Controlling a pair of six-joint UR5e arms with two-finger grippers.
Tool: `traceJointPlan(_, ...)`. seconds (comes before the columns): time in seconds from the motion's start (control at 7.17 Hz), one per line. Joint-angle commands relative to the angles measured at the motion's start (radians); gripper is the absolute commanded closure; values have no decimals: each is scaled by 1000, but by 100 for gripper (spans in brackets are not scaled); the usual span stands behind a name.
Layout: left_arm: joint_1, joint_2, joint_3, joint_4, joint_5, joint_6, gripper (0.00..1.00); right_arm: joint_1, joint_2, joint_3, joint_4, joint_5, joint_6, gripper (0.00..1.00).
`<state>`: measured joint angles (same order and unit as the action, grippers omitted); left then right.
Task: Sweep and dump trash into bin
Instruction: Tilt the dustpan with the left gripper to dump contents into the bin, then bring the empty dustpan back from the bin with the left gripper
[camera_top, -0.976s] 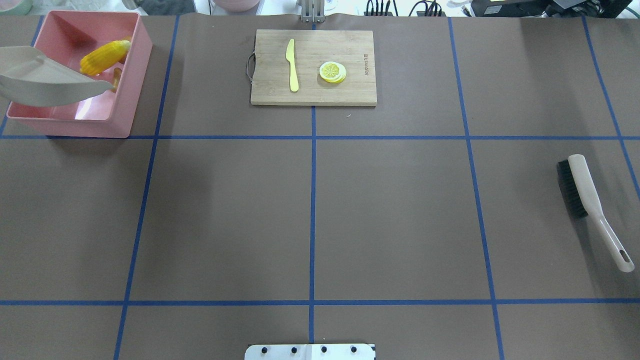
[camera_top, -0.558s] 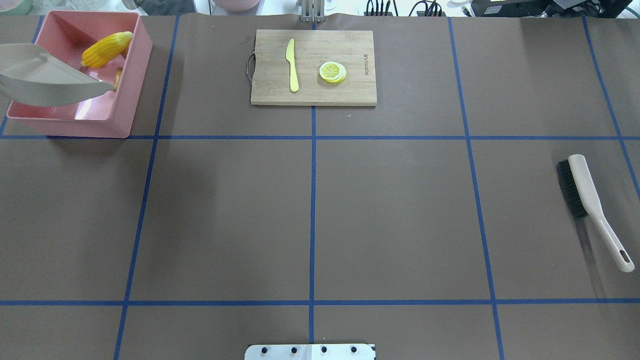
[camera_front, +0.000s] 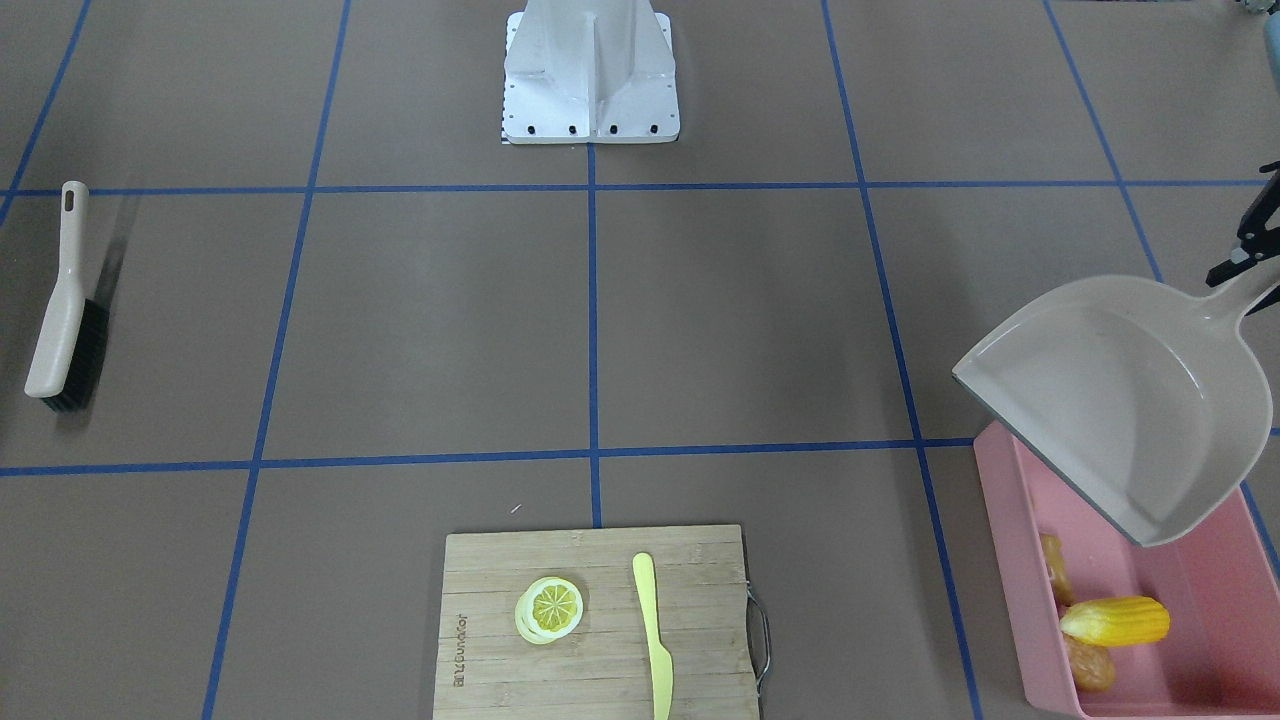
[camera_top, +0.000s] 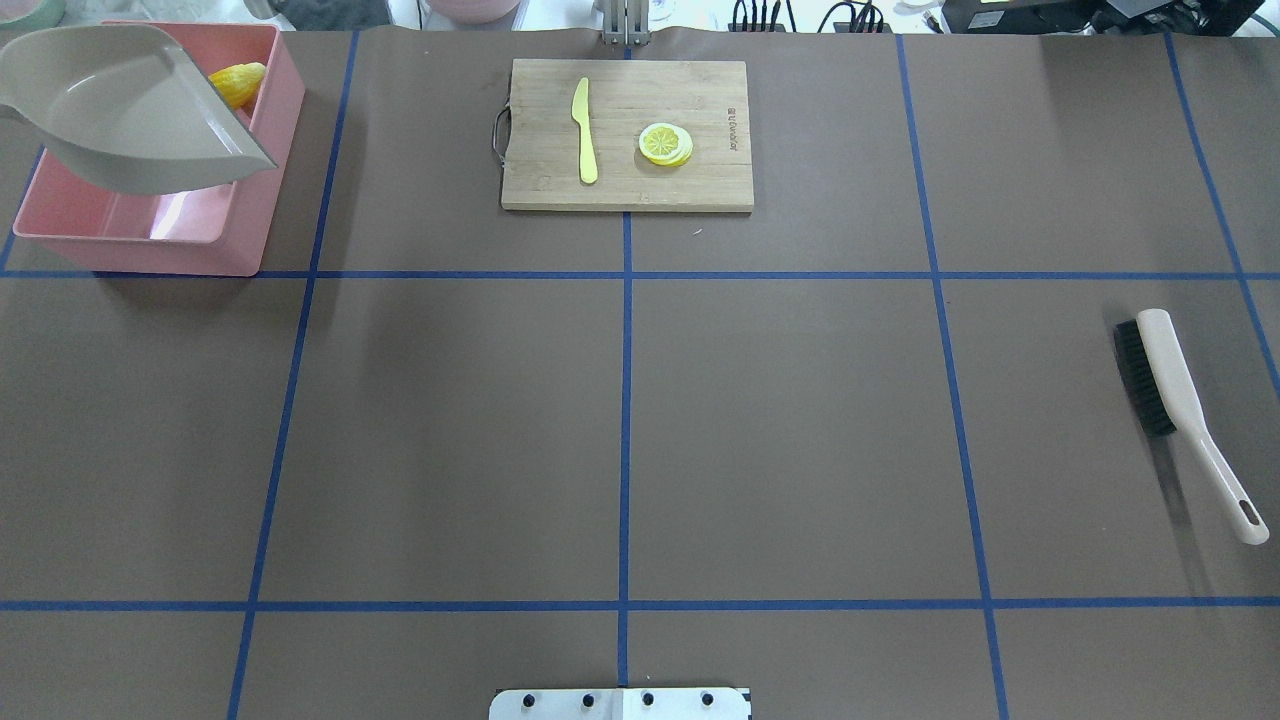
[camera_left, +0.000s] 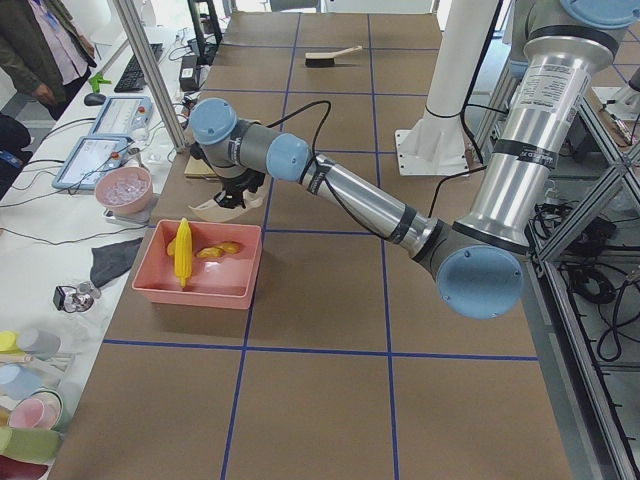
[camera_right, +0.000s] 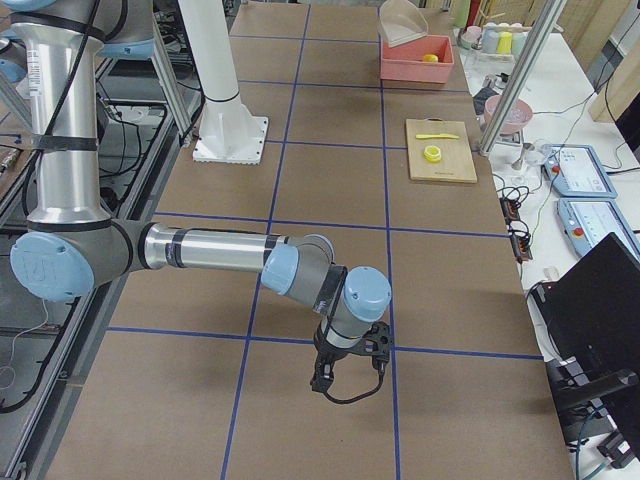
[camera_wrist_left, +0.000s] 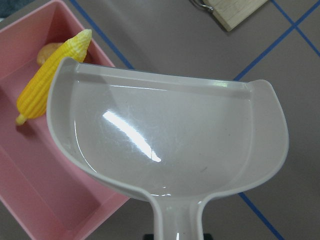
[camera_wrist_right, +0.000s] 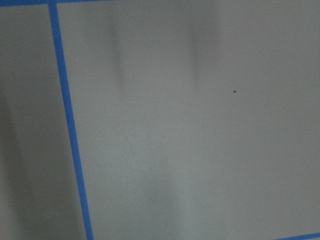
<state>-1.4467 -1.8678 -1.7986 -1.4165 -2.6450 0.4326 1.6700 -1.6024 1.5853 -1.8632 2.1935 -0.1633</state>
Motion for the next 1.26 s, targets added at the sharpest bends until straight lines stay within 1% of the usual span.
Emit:
traceJointPlan(0.0, 0, 34, -37, -193, -45, -135, 100, 10, -7, -31, 169, -8, 172, 0)
traceJointPlan(0.28, 2, 113, -65, -542, -46, -401, 100, 13, -4, -27, 179, 8, 194, 0)
traceJointPlan(0.42, 2, 116, -83, -640, -47, -455, 100, 25, -7, -22, 179, 12, 199, 0)
traceJointPlan(0.56, 9, 119, -97, -707, -61, -456, 100, 25, 2, -16, 180, -3, 211, 0)
traceJointPlan(0.7, 14, 118, -97, -761, -90, -453, 100, 25, 5, -19, 179, -7, 275, 0)
traceJointPlan(0.98, 49, 118, -91, -888, -119, -422, 100, 25, -1, -16, 179, 26, 278, 0)
traceJointPlan(1.12, 101, 115, -85, -942, -119, -420, 100, 25, 4, -13, 180, 67, 277, 0)
